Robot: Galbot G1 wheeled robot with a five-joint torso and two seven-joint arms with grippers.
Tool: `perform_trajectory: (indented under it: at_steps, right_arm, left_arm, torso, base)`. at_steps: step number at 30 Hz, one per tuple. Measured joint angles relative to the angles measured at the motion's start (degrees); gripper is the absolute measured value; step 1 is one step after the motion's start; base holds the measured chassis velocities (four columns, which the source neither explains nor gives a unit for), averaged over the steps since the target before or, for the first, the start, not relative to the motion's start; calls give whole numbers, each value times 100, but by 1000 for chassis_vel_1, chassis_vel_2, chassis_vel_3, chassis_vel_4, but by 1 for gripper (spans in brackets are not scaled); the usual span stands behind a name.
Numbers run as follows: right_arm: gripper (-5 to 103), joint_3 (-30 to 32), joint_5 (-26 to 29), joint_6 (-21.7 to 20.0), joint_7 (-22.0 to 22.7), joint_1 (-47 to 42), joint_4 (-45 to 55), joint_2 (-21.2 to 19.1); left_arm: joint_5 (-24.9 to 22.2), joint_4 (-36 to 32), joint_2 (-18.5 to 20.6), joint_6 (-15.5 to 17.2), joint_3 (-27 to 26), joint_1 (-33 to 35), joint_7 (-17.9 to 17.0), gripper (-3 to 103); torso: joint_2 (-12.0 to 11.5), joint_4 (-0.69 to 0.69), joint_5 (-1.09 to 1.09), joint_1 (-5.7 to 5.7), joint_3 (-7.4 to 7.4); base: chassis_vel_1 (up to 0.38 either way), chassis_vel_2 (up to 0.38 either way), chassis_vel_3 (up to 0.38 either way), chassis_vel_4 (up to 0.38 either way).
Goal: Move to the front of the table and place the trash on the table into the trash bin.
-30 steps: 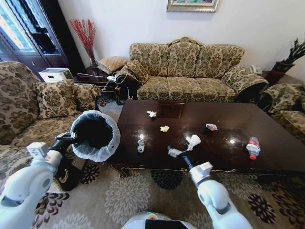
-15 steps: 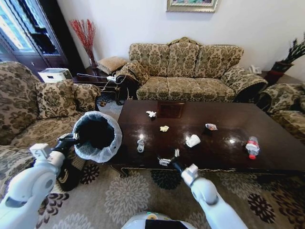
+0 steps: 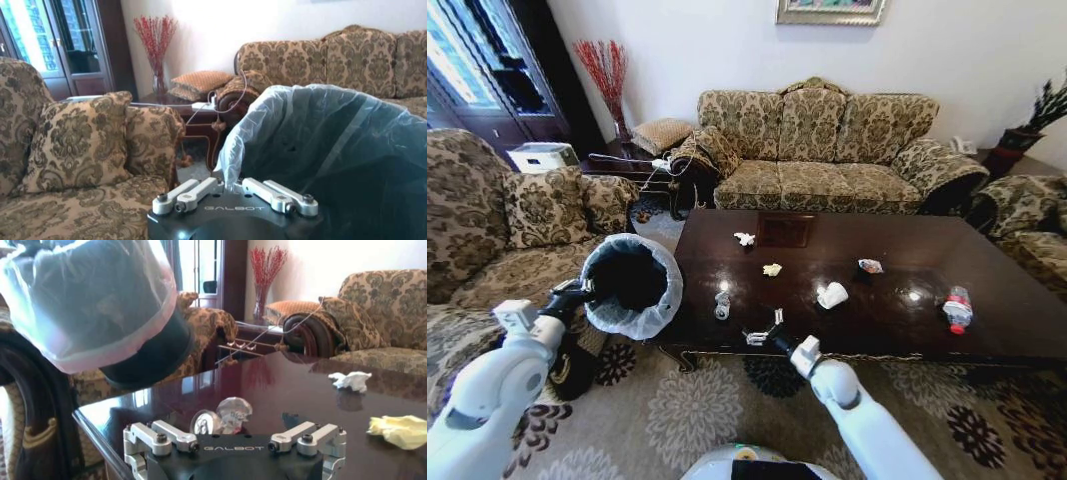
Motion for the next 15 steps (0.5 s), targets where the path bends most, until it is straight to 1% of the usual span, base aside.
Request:
perform_trajectory:
  at_steps: [2,3,5,7,9,15]
  right_arm:
    - [100,-20,-46,18,20,22,-37,26]
    - [100,-92,-221,78,107,98,-170,125]
    - [100,-219,-320,87,304,203,-329,274]
    - [100,-254,-321,76,360,226,-360,308]
    - [100,-393,-253,9,487,324,-504,429]
    - [100,-531,-91,-33,501,506,-803,563]
  left_arm:
    - [-1,1,8,0,-5,1,-2,2]
    - [-6,1,35,0,-23,7,-4,2]
    - [-11,1,56,0,-28,23,-6,2]
    - [-12,1,62,0,-28,28,-7,2]
    - [-13,1,86,0,-28,34,-8,2]
    - [-18,1,100,0,-26,33,-10,2]
  torso:
    - [0,0,0,0,0]
    - [0,0,0,0,-1]
    - [1,0,0,0,0]
    - [1,0,0,0,0]
    - [1,0,1,0,0]
    - [1,0,1,0,0]
  base:
    - [0,0,0,0]
    - [0,0,0,0]
    - [0,0,0,0]
    - [0,0,0,0]
    - [0,0,0,0]
    - [0,0,0,0]
